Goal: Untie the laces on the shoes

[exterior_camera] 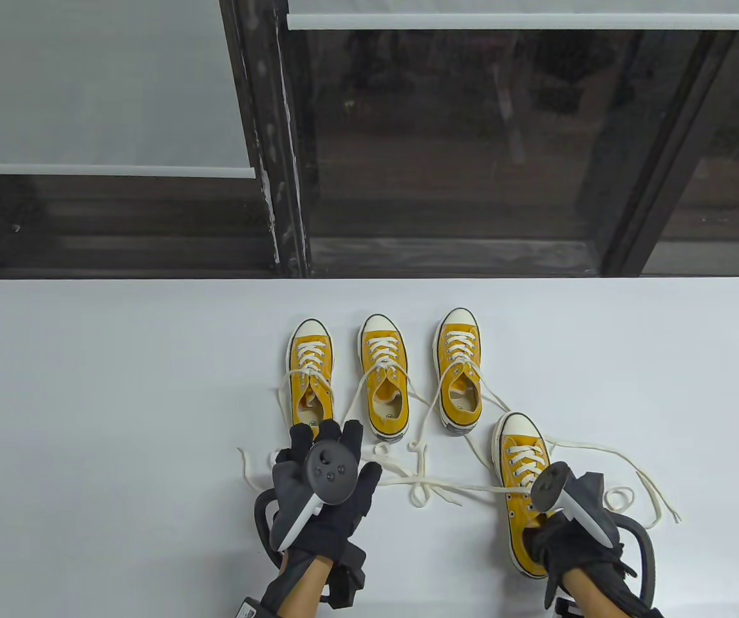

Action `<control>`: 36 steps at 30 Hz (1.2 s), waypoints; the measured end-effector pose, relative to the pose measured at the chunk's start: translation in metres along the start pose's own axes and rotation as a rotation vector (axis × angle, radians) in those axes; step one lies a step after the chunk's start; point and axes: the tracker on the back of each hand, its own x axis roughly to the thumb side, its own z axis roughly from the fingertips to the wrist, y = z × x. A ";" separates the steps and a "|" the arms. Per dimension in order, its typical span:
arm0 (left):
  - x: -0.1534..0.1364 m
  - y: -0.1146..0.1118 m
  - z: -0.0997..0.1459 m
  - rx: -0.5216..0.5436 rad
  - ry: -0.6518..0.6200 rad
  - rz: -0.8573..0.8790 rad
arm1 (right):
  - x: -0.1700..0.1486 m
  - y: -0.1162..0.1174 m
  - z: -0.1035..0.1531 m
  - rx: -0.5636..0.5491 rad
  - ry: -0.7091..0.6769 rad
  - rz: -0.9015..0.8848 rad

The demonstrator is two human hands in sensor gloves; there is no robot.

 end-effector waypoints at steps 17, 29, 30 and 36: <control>0.001 -0.008 0.000 -0.031 -0.004 -0.037 | -0.041 -0.048 0.026 -0.352 0.040 -0.123; 0.007 -0.012 0.000 -0.045 -0.024 -0.047 | -0.059 -0.105 0.001 -0.512 0.106 -0.271; 0.009 -0.014 0.000 -0.048 -0.031 -0.058 | -0.057 -0.106 -0.005 -0.515 0.111 -0.271; 0.010 -0.019 -0.003 -0.071 -0.027 -0.071 | -0.038 -0.109 -0.046 -0.466 0.126 -0.295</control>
